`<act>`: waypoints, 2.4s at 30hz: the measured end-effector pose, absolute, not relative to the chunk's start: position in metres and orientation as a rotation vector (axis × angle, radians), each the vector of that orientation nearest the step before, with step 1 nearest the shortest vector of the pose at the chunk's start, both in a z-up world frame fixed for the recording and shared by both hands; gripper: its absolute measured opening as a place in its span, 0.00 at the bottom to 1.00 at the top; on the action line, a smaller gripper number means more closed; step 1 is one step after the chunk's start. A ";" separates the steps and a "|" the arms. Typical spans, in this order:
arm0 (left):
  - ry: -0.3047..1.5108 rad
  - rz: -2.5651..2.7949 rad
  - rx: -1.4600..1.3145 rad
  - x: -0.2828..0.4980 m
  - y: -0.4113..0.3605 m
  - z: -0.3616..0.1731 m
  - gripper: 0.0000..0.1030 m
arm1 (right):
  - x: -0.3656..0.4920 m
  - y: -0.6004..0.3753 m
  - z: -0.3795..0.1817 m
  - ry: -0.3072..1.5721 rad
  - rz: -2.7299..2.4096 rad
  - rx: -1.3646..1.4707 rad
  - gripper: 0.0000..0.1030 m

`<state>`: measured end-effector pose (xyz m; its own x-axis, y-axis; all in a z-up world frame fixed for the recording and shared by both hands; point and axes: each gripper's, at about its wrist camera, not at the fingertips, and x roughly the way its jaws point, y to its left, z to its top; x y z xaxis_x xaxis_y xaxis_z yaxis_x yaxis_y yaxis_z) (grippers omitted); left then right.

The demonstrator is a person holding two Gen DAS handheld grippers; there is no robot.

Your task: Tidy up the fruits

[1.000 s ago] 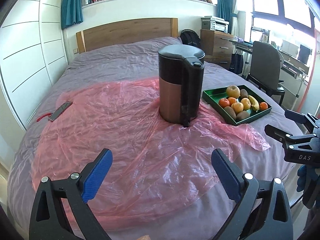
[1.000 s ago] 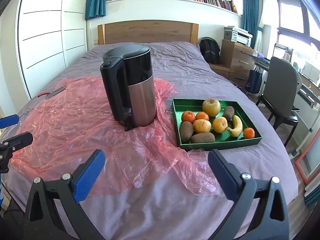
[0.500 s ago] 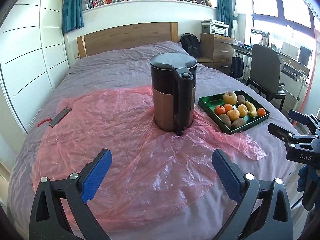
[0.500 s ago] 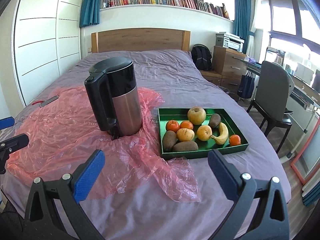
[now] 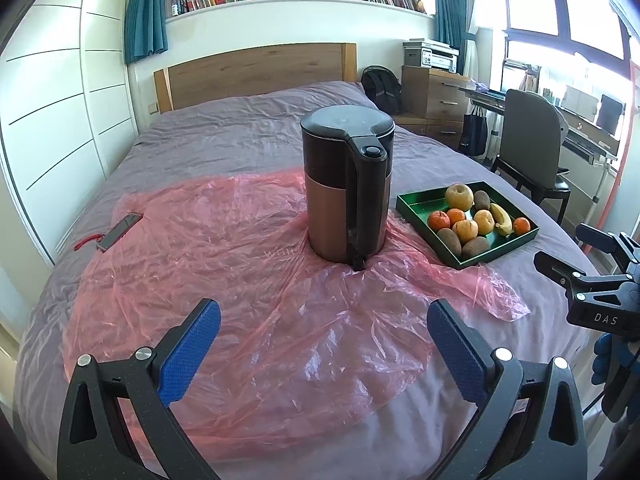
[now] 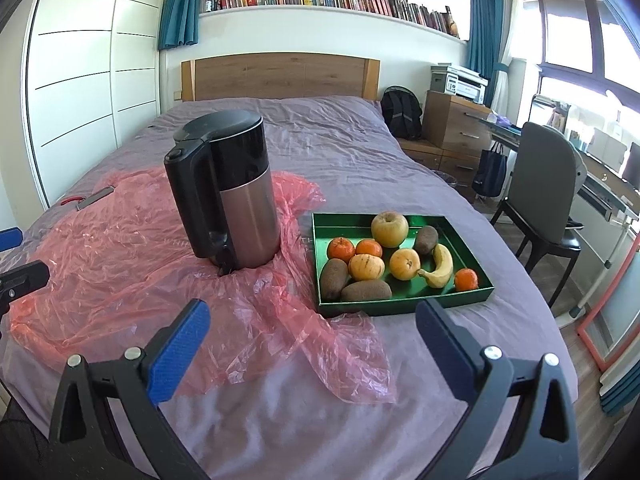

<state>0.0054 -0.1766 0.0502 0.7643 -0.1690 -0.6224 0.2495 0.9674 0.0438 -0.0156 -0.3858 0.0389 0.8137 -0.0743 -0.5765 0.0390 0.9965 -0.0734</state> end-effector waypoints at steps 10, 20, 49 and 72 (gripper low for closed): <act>0.677 -0.232 0.122 0.008 -0.178 0.049 0.99 | -0.016 -0.389 0.036 0.627 -0.070 -0.062 1.00; 0.691 -0.242 0.123 0.011 -0.179 0.044 0.99 | -0.012 -0.389 0.032 0.637 -0.067 -0.061 1.00; 0.712 -0.247 0.114 0.021 -0.182 0.034 0.99 | 0.002 -0.393 0.024 0.648 -0.076 -0.060 1.00; 0.606 -0.071 0.127 0.010 -0.118 0.085 0.99 | -0.006 -0.412 0.047 0.582 -0.089 -0.013 1.00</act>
